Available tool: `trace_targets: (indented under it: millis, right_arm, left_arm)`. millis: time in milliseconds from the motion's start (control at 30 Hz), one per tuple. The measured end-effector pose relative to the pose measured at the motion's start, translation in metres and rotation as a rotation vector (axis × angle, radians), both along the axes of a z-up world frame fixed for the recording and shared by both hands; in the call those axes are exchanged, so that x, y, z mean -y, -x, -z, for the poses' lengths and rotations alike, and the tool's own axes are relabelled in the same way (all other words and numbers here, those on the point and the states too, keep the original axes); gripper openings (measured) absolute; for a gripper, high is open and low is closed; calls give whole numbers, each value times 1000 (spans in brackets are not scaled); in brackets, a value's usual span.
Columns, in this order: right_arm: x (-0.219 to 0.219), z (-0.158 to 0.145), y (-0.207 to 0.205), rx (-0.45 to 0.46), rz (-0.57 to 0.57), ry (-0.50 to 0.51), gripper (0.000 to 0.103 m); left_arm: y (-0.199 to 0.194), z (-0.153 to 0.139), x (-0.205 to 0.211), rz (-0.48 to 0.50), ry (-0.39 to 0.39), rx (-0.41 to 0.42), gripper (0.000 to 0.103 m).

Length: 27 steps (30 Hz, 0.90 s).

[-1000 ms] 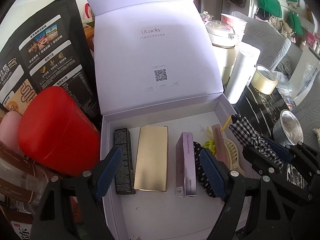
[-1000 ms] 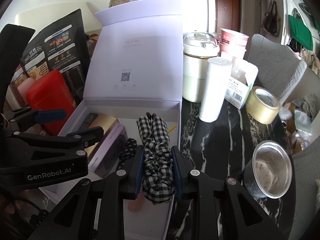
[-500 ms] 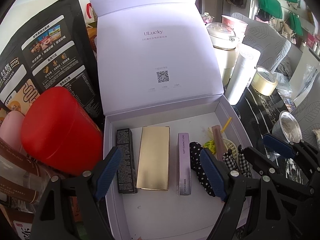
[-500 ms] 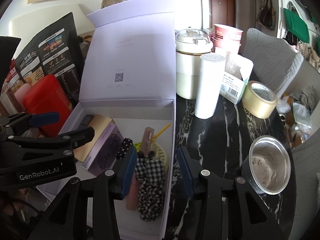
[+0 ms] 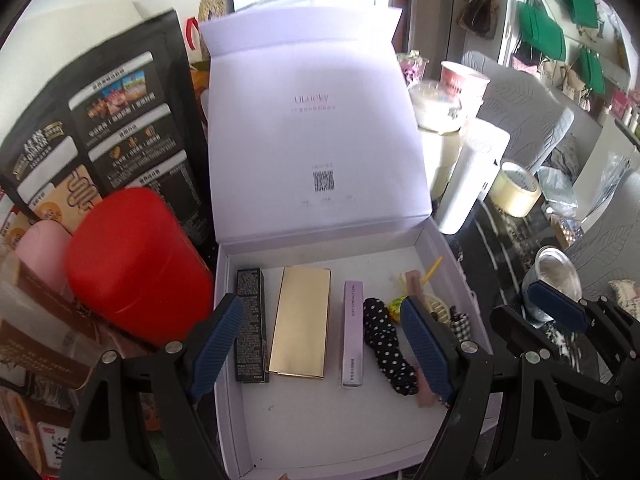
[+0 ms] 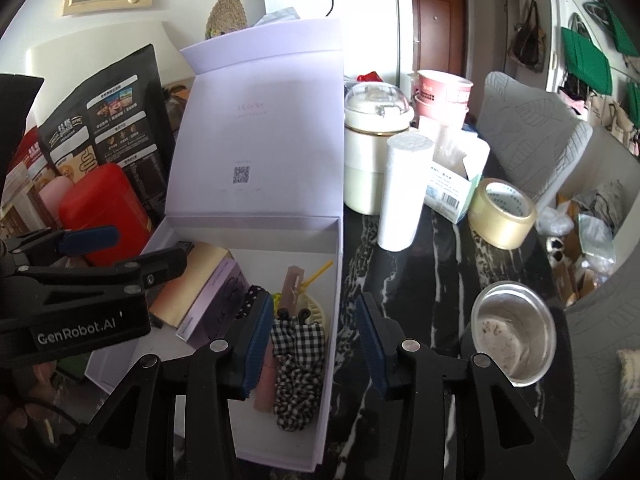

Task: Organize rigid objects

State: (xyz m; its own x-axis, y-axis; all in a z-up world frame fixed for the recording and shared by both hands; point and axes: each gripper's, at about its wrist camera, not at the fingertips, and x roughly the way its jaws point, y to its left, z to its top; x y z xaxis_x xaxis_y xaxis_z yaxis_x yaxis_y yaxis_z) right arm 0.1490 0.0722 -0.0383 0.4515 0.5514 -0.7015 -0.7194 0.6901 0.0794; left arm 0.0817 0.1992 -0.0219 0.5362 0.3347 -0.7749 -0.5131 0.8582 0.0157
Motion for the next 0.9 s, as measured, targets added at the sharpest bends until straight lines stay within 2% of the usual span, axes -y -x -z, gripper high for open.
trace_targets:
  millis: [600, 700, 900]
  right_arm:
    - [48, -67, 53, 153, 6, -61, 43]
    - [57, -77, 66, 172, 3, -84, 51]
    - [72, -91, 91, 209, -10, -106, 51]
  left_arm:
    - [53, -66, 46, 7, -80, 114, 81]
    - [65, -75, 56, 15, -101, 135, 81]
    - [91, -86, 69, 15, -112, 165, 81]
